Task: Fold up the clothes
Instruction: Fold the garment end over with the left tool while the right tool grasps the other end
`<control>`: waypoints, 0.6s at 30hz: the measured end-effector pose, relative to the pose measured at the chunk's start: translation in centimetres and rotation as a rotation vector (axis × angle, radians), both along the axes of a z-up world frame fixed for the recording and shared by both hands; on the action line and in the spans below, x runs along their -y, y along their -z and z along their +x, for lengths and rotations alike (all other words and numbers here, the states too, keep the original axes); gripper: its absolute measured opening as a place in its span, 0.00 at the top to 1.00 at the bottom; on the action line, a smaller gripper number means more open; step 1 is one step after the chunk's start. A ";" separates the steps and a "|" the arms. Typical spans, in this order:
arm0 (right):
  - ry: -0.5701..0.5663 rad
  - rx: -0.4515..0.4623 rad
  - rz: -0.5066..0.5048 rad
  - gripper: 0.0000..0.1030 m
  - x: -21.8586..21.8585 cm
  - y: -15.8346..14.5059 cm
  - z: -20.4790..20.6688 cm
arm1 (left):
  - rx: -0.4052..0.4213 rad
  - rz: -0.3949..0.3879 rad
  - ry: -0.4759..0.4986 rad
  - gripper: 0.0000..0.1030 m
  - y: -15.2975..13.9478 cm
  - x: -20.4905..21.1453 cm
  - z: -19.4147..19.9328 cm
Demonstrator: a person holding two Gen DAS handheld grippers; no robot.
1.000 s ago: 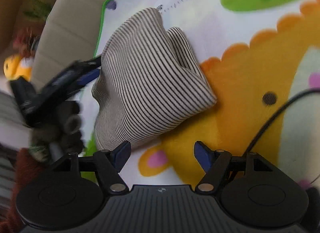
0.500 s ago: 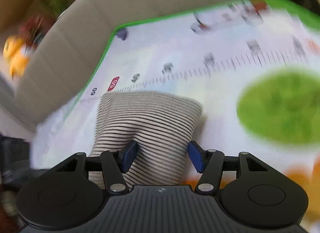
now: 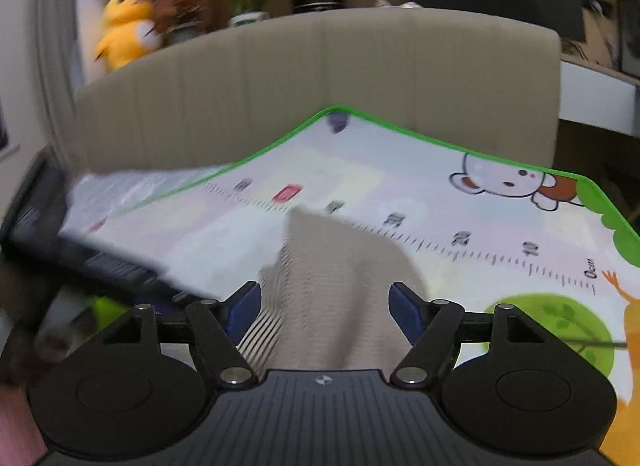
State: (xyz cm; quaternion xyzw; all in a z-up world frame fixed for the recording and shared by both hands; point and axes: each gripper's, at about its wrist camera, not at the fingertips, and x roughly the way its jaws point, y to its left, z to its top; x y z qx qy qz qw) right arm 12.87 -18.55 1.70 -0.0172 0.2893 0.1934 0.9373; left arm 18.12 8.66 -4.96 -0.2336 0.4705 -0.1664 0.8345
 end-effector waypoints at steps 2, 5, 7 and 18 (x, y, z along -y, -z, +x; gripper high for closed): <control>-0.008 -0.021 -0.070 0.31 -1.4 1.6 -0.4 | -0.040 -0.027 0.008 0.43 1.1 0.0 0.5; -0.020 -0.031 -0.096 0.86 -2.3 1.4 0.0 | -0.041 -0.048 0.078 0.50 1.4 1.1 0.6; -0.039 -0.027 -0.041 0.90 -2.4 -0.3 0.6 | -0.048 -0.044 0.127 0.54 1.8 2.0 0.5; -0.097 -0.225 0.204 0.89 -3.2 -0.1 4.8 | -0.112 -0.072 0.180 0.59 4.1 2.4 0.9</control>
